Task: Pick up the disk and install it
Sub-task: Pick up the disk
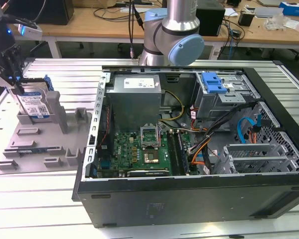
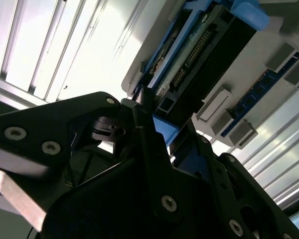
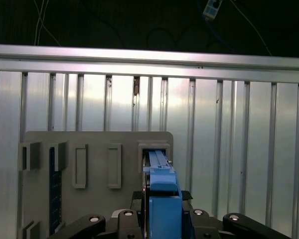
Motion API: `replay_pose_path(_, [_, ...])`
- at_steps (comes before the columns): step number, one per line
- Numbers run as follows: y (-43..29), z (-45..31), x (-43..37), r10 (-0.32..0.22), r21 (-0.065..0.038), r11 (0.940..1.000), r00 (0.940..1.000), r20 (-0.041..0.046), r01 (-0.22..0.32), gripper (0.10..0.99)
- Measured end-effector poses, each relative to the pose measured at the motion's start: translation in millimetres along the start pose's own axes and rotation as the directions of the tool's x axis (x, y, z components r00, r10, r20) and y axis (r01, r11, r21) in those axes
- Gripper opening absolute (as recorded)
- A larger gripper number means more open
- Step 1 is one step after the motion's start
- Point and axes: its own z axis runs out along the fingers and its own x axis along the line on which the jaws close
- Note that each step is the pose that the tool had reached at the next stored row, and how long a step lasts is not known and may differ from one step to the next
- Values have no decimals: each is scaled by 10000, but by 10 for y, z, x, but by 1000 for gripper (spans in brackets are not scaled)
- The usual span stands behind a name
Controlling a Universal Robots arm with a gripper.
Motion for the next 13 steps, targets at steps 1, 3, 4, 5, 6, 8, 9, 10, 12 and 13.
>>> replay_pose_path(1, [0,0,0,0,1,10000,10000,0,0,373])
replay_pose_path(3, [0,0,0,0,0,10000,10000,1,0,373])
replay_pose_path(4, [0,0,0,0,0,10000,10000,1,0,373])
replay_pose_path(5, [0,0,0,0,0,10000,10000,1,0,373])
replay_pose_path(6, [0,0,0,0,0,10000,10000,1,0,373])
replay_pose_path(8, [1,-1,0,1,1,10000,10000,1,-1,373])
replay_pose_path(9, [1,-5,1,0,1,10000,10000,1,0,373])
replay_pose_path(10, [0,-12,1,1,0,10000,10000,2,-1,373])
replay_pose_path(12, [1,-37,1,1,1,10000,10000,4,-1,373])
replay_pose_path(13, [1,-57,1,1,1,10000,10000,4,-1,373])
